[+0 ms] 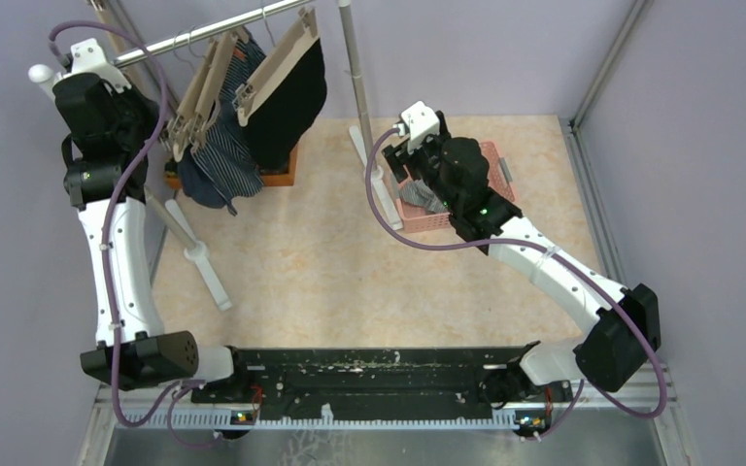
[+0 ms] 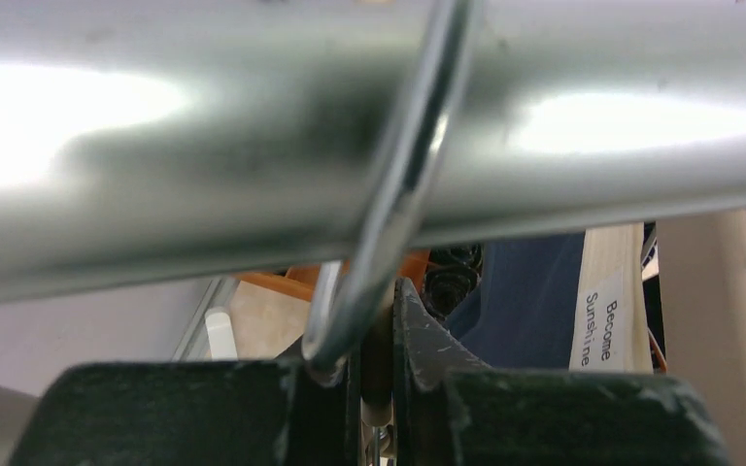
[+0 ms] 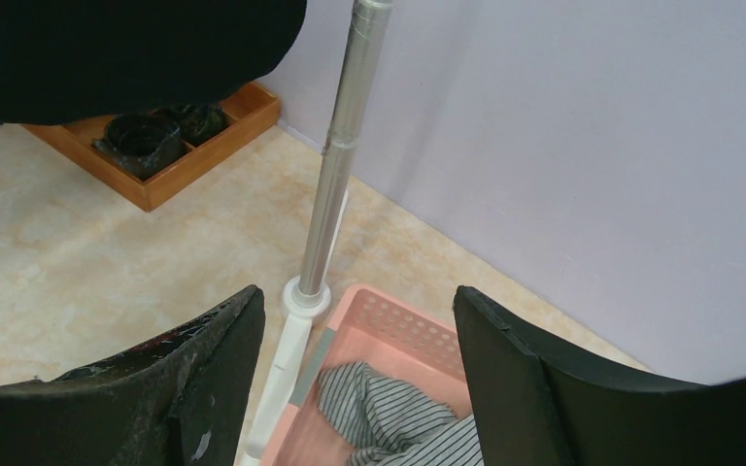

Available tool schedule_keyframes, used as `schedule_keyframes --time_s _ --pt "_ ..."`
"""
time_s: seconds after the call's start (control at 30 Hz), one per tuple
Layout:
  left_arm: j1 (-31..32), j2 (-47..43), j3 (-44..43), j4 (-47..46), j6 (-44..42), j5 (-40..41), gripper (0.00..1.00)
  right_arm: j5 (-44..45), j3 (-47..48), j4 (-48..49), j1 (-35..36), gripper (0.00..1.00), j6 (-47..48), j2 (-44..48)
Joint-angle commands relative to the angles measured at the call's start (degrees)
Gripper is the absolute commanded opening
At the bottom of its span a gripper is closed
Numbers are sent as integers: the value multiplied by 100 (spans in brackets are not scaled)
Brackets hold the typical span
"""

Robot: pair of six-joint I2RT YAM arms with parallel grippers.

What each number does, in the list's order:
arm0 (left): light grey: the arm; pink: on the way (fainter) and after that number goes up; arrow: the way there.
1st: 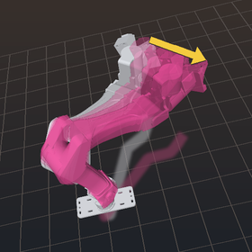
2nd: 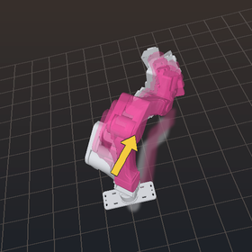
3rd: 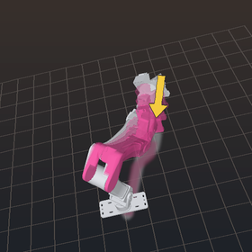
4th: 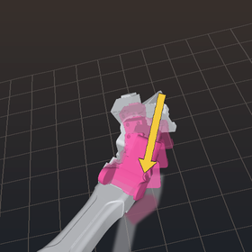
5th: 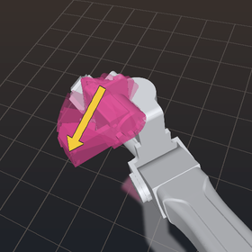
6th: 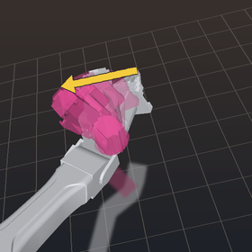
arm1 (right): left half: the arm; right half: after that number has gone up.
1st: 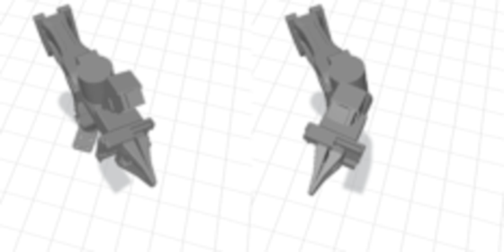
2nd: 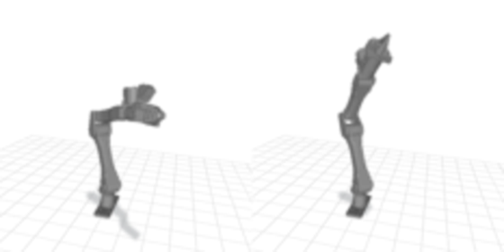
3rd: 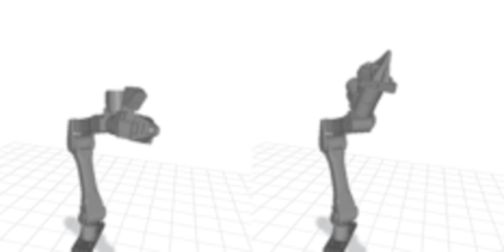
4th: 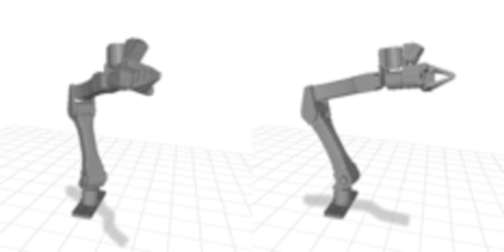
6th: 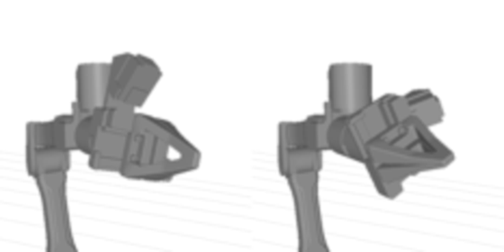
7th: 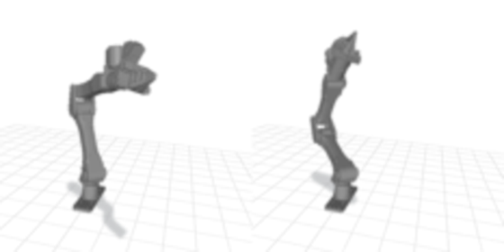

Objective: Remove the underwear clipped to the hanger

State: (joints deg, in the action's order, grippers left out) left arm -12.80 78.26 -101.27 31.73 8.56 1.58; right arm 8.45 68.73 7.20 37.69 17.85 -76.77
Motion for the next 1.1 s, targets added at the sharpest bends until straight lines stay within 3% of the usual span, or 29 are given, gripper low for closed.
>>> schedule_keyframes --time_s 0.0,0.23,0.47,1.07 --pt "-52 -261 305 104 52 106 5 -125 203 211 13 71 -4 113" --pt "-52 -478 568 -113 25 27 27 -161 210 154 36 71 -40 97" --pt "-47 -545 599 -202 41 50 40 -94 184 137 131 71 -11 116" --pt "-47 -1541 712 165 61 98 52 -336 184 99 210 71 30 216"
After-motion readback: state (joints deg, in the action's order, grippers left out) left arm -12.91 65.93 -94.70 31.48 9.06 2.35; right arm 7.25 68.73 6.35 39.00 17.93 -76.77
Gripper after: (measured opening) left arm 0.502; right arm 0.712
